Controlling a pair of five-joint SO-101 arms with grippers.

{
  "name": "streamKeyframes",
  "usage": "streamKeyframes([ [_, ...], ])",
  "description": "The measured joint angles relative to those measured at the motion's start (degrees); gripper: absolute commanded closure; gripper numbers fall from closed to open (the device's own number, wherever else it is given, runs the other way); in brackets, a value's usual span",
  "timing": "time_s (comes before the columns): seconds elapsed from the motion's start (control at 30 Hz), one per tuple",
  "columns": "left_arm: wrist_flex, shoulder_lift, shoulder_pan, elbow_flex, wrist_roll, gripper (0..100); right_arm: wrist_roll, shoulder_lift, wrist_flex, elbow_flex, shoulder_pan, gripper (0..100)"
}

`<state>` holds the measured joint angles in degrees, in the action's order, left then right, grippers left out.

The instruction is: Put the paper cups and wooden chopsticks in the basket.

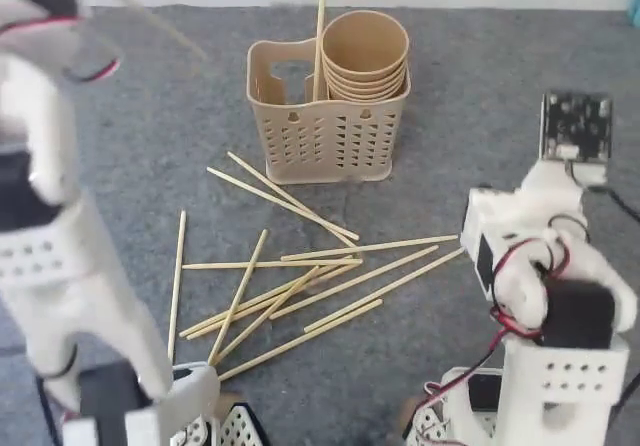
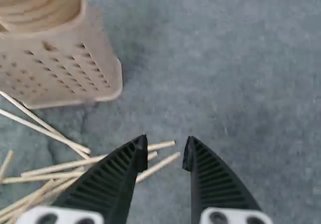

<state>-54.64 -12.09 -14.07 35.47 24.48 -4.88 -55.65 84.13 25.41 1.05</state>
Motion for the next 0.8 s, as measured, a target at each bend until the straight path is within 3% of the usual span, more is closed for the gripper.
streamKeyframes([
  [0.33,0.0,9.9,14.2,4.6,-12.0,99,0.0,-21.3,-9.6,31.7,-3.8,86.9],
  [0.53,1.0,16.4,16.7,4.7,-14.9,99,0.0,-32.3,-12.7,39.1,-6.5,86.9],
  [0.8,5.6,21.1,17.1,4.7,-20.0,99,2.7,-36.4,-17.1,47.6,-6.5,86.9],
])
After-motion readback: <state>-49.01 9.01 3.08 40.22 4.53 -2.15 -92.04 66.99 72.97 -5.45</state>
